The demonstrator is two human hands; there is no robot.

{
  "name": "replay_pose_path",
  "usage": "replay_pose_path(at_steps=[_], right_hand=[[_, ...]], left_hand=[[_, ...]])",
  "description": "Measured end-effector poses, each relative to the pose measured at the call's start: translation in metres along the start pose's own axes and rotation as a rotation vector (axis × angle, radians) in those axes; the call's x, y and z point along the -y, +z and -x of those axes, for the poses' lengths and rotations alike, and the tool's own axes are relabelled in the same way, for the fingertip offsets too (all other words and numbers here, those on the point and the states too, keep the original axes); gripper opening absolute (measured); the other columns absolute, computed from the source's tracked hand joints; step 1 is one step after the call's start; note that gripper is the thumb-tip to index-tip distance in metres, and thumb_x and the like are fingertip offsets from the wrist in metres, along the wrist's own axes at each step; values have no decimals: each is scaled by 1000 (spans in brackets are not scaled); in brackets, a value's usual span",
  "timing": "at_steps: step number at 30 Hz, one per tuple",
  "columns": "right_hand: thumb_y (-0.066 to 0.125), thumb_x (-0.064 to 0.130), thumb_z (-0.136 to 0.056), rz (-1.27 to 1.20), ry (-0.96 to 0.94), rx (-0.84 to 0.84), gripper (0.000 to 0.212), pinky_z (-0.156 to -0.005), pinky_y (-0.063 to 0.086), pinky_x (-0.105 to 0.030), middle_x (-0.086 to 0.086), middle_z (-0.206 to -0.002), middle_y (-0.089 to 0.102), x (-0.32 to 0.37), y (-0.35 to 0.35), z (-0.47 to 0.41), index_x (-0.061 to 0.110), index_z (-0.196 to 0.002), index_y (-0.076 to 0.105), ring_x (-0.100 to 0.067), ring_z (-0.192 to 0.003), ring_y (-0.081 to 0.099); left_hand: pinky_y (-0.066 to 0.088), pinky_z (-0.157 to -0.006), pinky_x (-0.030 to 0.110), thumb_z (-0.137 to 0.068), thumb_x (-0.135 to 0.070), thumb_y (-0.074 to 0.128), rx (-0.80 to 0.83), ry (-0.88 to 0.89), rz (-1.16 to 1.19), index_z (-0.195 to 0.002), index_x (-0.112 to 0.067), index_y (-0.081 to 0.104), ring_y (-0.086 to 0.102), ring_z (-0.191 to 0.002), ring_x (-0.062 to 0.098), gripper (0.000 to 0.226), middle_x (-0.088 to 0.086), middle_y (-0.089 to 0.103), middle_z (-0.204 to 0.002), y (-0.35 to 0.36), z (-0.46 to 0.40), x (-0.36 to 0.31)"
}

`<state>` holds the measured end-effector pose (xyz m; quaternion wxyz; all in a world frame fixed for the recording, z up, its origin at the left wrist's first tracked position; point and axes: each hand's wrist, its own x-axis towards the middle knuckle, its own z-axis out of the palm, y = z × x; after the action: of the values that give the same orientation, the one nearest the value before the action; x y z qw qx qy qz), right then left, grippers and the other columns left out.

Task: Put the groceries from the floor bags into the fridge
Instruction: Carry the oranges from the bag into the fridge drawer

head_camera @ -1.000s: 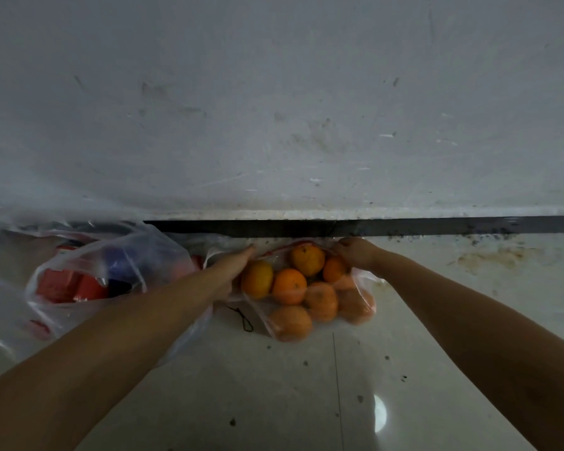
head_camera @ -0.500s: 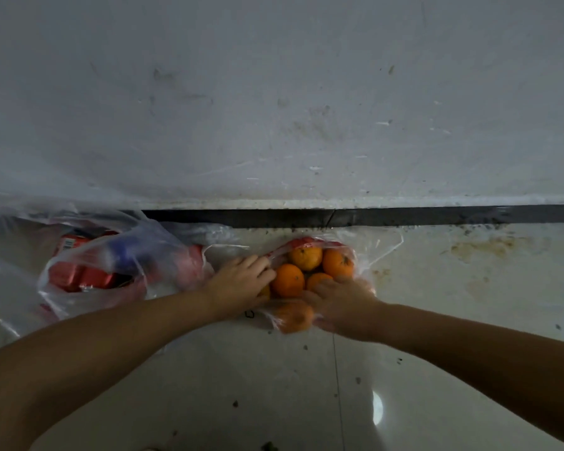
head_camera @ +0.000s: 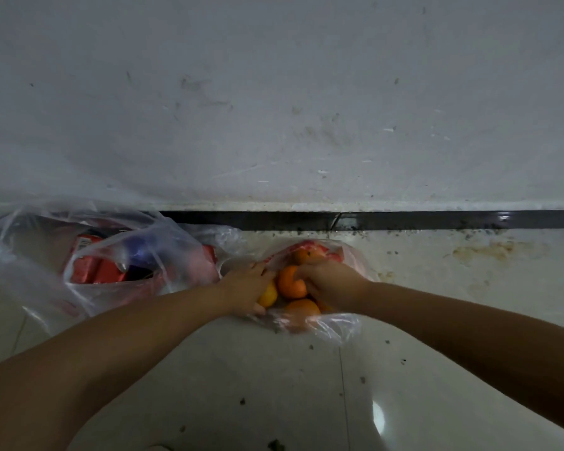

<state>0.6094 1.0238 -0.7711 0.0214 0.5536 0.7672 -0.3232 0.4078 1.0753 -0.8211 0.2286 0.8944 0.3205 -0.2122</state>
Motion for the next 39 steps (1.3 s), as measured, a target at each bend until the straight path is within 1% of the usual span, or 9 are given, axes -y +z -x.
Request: replay_pose_path(at_steps=[5, 10, 16, 20, 24, 30, 33, 37, 39], right_hand=[[54, 36, -88, 124, 104, 160, 32, -86, 50, -42, -8, -108, 62, 15, 23, -10, 18, -114, 58, -30, -101, 60], [35, 43, -100, 172, 199, 420, 48, -78, 40, -33, -14, -103, 66, 23, 47, 2, 7, -107, 66, -27, -100, 60], [56, 40, -91, 122, 198, 596, 45, -76, 39, -23, -12, -121, 62, 37, 56, 10, 11, -126, 55, -23, -109, 59], [64, 41, -83, 69, 175, 400, 57, -83, 40, -33, -13, -119, 57, 25, 51, 16, 10, -127, 46, -30, -109, 53], [63, 54, -79, -8, 213, 200, 76, -95, 42, -41, -7, -132, 42, 5, 22, 24, 29, -141, 28, -27, -117, 47], [68, 60, -62, -312, 309, -6, 83, -96, 48, -47, 1, -139, 41, -2, 2, 29, 42, -133, 29, -24, -123, 46], [72, 53, -67, -227, 406, -30, 83, -99, 45, -50, -3, -143, 36, 22, -10, 51, 34, -136, 28, -29, -128, 40], [73, 49, -71, -201, 445, 20, 81, -97, 46, -49, -4, -147, 30, 56, -47, 94, 33, -137, 28, -33, -132, 34], [72, 49, -73, -212, 462, 43, 83, -96, 47, -46, -5, -146, 31, 76, -76, 116, 32, -139, 25, -31, -130, 37]], left_hand=[[45, -94, 36, -80, -47, 63, -77, 20, -18, -140, -17, 30, 42, -120, 22, 75, 7, 38, -135, 7, 17, -4], [47, -89, 39, -77, -51, 65, -55, 9, -40, -127, -17, 39, 42, -121, 25, 65, 8, 40, -132, 15, 21, -14], [38, -98, 37, -78, -37, 68, -14, -17, -119, -126, -10, 40, 42, -123, 30, 61, 14, 41, -134, 9, 16, -32], [41, -95, 36, -76, -39, 69, -27, -37, 44, -129, -16, 41, 42, -123, 27, 65, 10, 39, -136, 4, 18, -26], [47, -92, 36, -75, -44, 69, -150, -74, 296, -134, -25, 38, 48, -114, 19, 69, 2, 38, -134, -16, 25, -12], [40, -96, 35, -76, -42, 73, -436, -361, 581, -135, -24, 37, 42, -123, 22, 72, 5, 35, -138, -41, 26, -25], [40, -97, 39, -73, -41, 74, -485, -550, 709, -131, -19, 42, 44, -120, 27, 70, 11, 41, -133, -52, 43, -54], [44, -76, 31, -67, -58, 65, -504, -511, 555, -107, -10, 59, 61, -91, 30, 63, 15, 60, -104, -72, 101, -104], [41, -83, 29, -69, -49, 72, -444, -522, 615, -117, -12, 52, 54, -104, 26, 63, 12, 53, -117, -97, 140, -126]])
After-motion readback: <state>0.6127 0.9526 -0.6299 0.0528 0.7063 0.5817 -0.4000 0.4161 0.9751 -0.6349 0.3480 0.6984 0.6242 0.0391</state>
